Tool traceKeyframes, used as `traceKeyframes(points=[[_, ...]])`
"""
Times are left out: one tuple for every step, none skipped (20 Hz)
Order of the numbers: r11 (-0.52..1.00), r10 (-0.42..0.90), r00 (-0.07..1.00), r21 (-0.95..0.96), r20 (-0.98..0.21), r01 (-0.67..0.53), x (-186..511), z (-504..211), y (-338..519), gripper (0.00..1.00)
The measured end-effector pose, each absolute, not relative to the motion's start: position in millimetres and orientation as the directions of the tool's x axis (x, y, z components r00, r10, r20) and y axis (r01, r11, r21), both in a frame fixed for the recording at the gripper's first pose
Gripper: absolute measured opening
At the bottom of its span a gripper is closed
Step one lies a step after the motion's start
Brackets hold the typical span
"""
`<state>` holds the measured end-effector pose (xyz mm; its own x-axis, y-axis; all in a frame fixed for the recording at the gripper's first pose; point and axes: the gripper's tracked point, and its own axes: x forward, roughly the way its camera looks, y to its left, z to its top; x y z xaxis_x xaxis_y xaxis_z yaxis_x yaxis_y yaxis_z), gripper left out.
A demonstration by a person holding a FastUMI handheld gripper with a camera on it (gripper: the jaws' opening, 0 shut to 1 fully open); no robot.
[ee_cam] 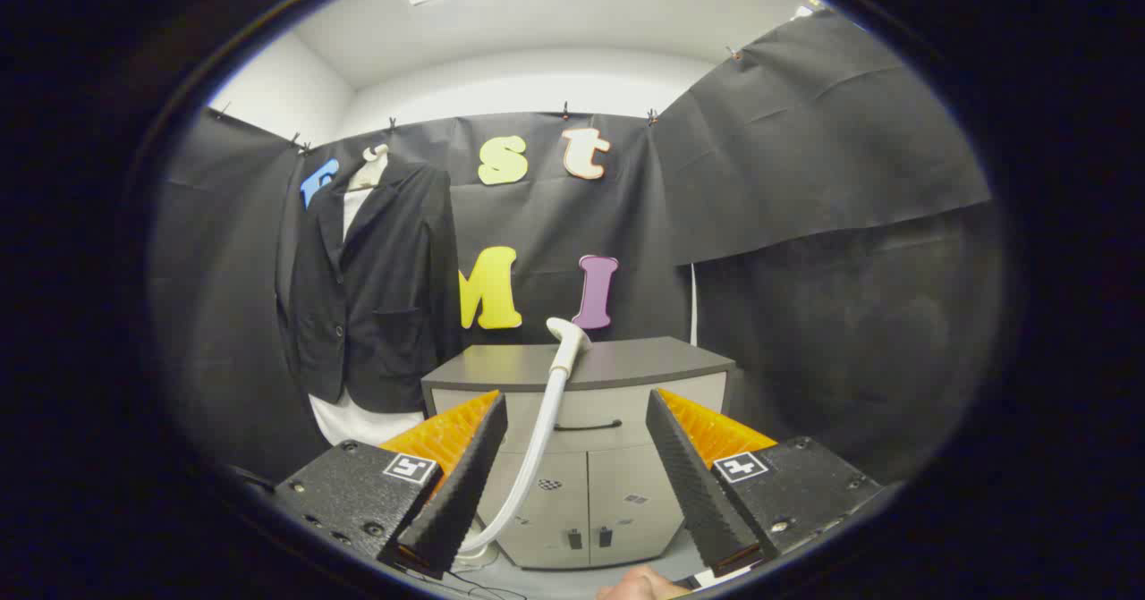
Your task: Iron the clothes twice with a garment steamer, once on the left side and once on the right side.
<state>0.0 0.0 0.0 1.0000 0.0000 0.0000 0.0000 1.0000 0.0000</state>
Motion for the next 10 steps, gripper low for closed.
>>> traceKeyframes(points=[[1.0,0.003,1.0,0.003,0.007,-0.003,0.6,2.0,0.2,0.98],[1.0,0.002,1.0,0.002,0.01,-0.003,1.8,2.7,-1.4,0.98],[1.0,0.002,1.0,0.002,0.013,-0.002,2.9,3.7,-1.6,0.97],[1.0,0.002,1.0,0.002,0.013,-0.002,3.2,4.6,-1.1,0.97],[1.0,0.002,1.0,0.006,0.015,-0.002,3.8,5.2,-0.5,0.97],[1.0,0.003,1.0,0.011,0.016,-0.003,4.7,6.2,0.5,0.97],[1.0,0.004,1.0,0.016,0.017,-0.004,5.0,7.1,1.2,0.97],[1.0,0.003,1.0,0.021,0.018,-0.003,6.0,8.0,0.8,0.97],[1.0,0.001,1.0,0.023,0.017,-0.002,7.3,7.0,0.8,0.97],[1.0,-0.001,1.0,0.025,0.015,0.001,8.1,6.8,1.1,0.98]])
